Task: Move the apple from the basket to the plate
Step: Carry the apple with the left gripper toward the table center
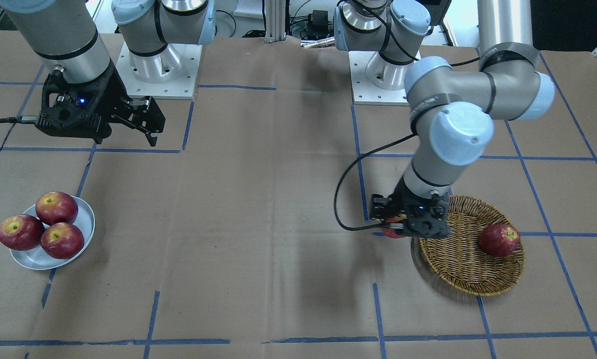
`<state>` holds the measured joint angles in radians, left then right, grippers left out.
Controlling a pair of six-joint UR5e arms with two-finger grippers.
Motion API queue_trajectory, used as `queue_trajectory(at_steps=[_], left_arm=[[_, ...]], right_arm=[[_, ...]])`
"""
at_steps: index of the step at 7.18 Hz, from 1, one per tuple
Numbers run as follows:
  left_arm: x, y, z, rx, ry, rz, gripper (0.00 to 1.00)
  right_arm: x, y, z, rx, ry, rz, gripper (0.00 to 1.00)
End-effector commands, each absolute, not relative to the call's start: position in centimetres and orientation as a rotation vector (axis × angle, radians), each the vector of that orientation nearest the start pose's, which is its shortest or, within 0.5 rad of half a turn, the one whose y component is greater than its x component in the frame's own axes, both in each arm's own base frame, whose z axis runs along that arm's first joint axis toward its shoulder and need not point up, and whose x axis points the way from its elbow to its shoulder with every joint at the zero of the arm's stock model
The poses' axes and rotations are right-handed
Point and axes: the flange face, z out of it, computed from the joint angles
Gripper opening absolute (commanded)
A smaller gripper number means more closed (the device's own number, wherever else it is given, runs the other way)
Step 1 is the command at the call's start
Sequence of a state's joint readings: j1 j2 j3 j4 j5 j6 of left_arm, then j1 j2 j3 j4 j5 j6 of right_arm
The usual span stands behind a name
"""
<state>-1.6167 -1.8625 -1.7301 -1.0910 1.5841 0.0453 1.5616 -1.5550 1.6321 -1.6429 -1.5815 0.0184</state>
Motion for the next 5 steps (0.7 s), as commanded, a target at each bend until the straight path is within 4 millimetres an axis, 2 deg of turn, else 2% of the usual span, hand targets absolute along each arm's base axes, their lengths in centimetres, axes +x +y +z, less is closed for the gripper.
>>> queue_trajectory(at_steps=[1, 3, 4, 5], left_arm=[[-28.6, -53.0, 28.8, 0.066, 3.146, -0.013, 0.50], [-35.4, -51.9, 24.7, 0.182, 3.133, -0.032, 0.51], [-37.6, -51.9, 22.3, 0.230, 3.130, -0.045, 0.51], [-38.1, -52.5, 20.6, 0.248, 3.138, -0.073, 0.51]], right_arm=[[12.8, -49.8, 45.7, 0.043, 3.152, 0.007, 1.00], [12.8, -49.8, 45.7, 0.043, 3.152, 0.007, 1.00], [12.8, -49.8, 45.7, 0.043, 3.154, 0.007, 1.00], [12.8, -49.8, 45.7, 0.043, 3.152, 0.007, 1.00]])
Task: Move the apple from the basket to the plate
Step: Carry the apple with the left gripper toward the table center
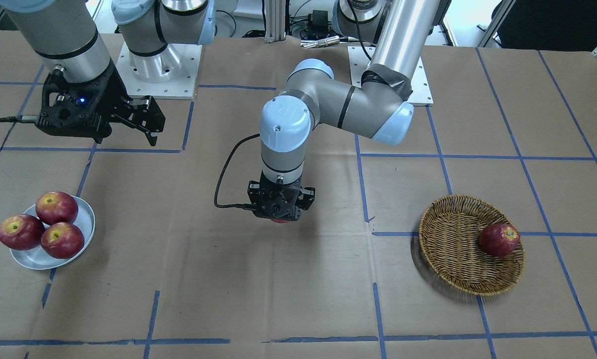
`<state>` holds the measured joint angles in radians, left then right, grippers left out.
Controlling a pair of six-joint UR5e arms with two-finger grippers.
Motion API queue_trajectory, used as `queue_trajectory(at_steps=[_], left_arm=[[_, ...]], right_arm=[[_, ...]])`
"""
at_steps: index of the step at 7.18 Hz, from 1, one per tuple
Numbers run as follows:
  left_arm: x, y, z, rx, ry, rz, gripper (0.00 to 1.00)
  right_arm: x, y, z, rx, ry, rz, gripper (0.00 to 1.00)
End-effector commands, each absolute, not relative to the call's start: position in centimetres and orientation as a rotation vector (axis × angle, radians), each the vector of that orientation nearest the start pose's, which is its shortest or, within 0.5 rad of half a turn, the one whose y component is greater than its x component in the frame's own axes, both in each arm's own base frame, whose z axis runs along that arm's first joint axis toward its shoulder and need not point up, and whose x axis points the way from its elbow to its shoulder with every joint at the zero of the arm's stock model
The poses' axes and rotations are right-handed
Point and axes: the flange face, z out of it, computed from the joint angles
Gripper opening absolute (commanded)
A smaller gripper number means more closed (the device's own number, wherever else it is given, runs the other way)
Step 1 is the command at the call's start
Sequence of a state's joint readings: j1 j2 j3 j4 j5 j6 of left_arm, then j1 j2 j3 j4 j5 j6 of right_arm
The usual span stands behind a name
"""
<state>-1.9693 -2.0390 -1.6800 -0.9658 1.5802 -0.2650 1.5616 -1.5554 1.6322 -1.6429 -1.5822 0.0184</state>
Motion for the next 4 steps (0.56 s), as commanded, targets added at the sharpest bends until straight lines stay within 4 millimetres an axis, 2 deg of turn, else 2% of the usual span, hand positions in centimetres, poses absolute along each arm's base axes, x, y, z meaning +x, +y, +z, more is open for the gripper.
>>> queue_trajectory(at_steps=[1, 2, 4], left_arm=[[-38.3, -52.5, 20.0, 0.258, 3.137, -0.073, 0.51], [-38.3, -52.5, 19.5, 0.258, 3.135, -0.062, 0.55], [-38.2, -52.3, 18.9, 0.259, 3.128, -0.045, 0.87]], right_arm=[[12.8, -49.8, 45.7, 0.043, 3.154, 0.007, 1.00], [12.8, -49.8, 45.7, 0.043, 3.152, 0.007, 1.00], [12.8, -49.8, 45.7, 0.041, 3.152, 0.007, 1.00]])
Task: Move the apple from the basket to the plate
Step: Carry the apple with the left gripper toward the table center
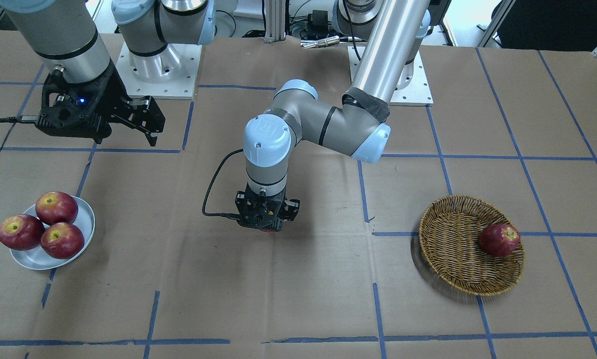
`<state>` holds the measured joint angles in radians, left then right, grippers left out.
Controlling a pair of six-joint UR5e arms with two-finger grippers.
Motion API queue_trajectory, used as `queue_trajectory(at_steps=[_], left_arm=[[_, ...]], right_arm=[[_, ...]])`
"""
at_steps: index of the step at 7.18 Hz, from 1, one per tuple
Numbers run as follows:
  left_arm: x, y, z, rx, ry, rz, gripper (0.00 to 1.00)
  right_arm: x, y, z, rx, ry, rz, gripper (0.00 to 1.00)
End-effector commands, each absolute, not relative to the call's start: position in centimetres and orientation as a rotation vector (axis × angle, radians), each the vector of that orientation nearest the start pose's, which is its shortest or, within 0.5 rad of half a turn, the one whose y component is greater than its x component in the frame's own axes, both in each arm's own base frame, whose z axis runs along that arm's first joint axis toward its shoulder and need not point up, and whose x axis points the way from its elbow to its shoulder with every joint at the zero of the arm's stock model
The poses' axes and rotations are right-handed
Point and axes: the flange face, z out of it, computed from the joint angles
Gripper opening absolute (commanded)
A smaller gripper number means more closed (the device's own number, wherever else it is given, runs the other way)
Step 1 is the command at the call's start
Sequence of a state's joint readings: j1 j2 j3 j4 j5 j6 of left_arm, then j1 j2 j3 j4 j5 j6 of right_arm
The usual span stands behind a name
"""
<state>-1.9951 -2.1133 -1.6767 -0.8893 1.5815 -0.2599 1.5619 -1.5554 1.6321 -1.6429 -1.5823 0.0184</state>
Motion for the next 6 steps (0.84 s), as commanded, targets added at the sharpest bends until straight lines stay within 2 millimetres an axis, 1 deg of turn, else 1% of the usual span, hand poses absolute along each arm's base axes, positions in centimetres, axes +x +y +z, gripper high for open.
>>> queue_trajectory(at_steps=[1, 2, 3, 4, 5, 6], left_arm=[[-38.2, -52.3, 18.9, 0.260, 3.130, -0.046, 0.91], [-38.2, -52.4, 19.1, 0.260, 3.131, -0.051, 0.92], [-38.3, -52.6, 19.6, 0.257, 3.131, -0.066, 0.98], [-38.2, -52.5, 20.3, 0.257, 3.132, -0.081, 0.99], [-38.0, -52.6, 21.9, 0.251, 3.142, -0.098, 0.99], [-37.7, -52.5, 24.5, 0.244, 3.149, -0.123, 0.99]], right_arm=[[12.8, -49.8, 45.7, 0.043, 3.152, 0.007, 1.00], [12.7, -49.8, 45.7, 0.043, 3.154, 0.010, 1.00], [12.7, -49.8, 45.7, 0.043, 3.154, 0.007, 1.00], [12.8, -49.8, 45.7, 0.043, 3.152, 0.010, 1.00], [12.8, -49.8, 45.7, 0.043, 3.152, 0.010, 1.00], [12.8, -49.8, 45.7, 0.043, 3.152, 0.007, 1.00]])
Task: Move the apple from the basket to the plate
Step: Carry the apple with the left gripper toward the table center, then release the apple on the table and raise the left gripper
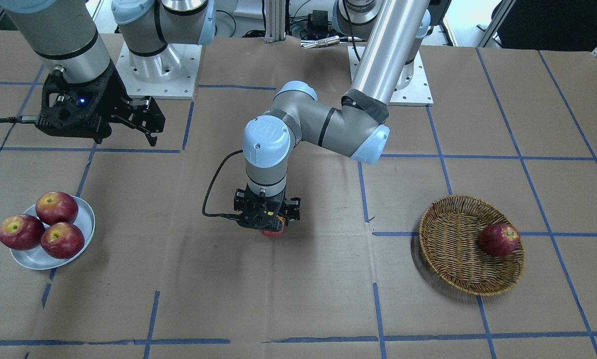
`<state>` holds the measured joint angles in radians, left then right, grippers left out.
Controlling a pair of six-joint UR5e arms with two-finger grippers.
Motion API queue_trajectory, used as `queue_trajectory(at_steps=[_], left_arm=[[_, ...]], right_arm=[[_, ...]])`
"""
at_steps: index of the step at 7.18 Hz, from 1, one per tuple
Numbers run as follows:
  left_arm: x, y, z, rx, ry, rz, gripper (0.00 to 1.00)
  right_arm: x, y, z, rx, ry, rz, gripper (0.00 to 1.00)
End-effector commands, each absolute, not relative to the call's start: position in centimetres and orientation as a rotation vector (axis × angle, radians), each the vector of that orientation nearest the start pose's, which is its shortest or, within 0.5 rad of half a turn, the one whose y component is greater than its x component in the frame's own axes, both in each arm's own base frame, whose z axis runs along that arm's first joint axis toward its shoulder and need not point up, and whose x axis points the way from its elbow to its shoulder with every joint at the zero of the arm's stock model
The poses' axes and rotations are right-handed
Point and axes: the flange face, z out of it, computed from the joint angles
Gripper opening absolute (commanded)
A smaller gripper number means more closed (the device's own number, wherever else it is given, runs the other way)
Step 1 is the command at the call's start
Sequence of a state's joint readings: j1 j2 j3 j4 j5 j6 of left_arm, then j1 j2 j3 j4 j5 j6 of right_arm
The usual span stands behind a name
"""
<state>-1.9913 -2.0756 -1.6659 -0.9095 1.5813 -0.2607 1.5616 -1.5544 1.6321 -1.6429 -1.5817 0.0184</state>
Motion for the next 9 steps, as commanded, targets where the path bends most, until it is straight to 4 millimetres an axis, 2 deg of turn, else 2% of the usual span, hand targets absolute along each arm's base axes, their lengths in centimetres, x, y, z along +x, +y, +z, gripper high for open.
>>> queue_trajectory(at_steps=[1, 2, 3, 4, 5, 6, 7, 8, 9], left_arm=[[-36.7, -52.2, 29.1, 0.227, 3.150, -0.133, 0.99], [-34.7, -51.9, 33.8, 0.188, 3.148, -0.117, 0.99], [-32.1, -50.8, 38.9, 0.234, 3.148, -0.118, 0.99], [-28.8, -49.4, 43.3, 0.273, 3.144, -0.145, 0.99], [-24.6, -47.2, 47.2, 0.270, 3.138, -0.103, 0.99], [-21.1, -45.5, 48.9, 0.320, 3.131, -0.084, 0.99], [-18.3, -44.9, 50.4, 0.244, 3.132, -0.125, 0.99], [-16.7, -44.4, 49.7, 0.172, 3.166, -0.063, 0.99], [-17.2, -44.9, 48.1, 0.157, 3.264, -0.021, 0.99]], right_arm=[[12.8, -49.8, 45.7, 0.043, 3.152, 0.010, 1.00], [12.8, -49.9, 45.5, 0.043, 3.152, 0.014, 1.00], [12.8, -49.9, 45.5, 0.046, 3.152, 0.014, 1.00], [12.9, -50.1, 45.4, 0.058, 3.150, 0.017, 1.00], [12.9, -50.4, 45.4, 0.067, 3.147, 0.014, 1.00], [13.1, -50.8, 45.8, 0.070, 3.144, -0.017, 1.00], [14.6, -51.1, 45.9, 0.060, 3.142, -0.031, 1.00], [17.8, -51.4, 46.2, 0.063, 3.142, -0.046, 1.00], [21.8, -51.8, 45.8, 0.082, 3.143, -0.040, 1.00]])
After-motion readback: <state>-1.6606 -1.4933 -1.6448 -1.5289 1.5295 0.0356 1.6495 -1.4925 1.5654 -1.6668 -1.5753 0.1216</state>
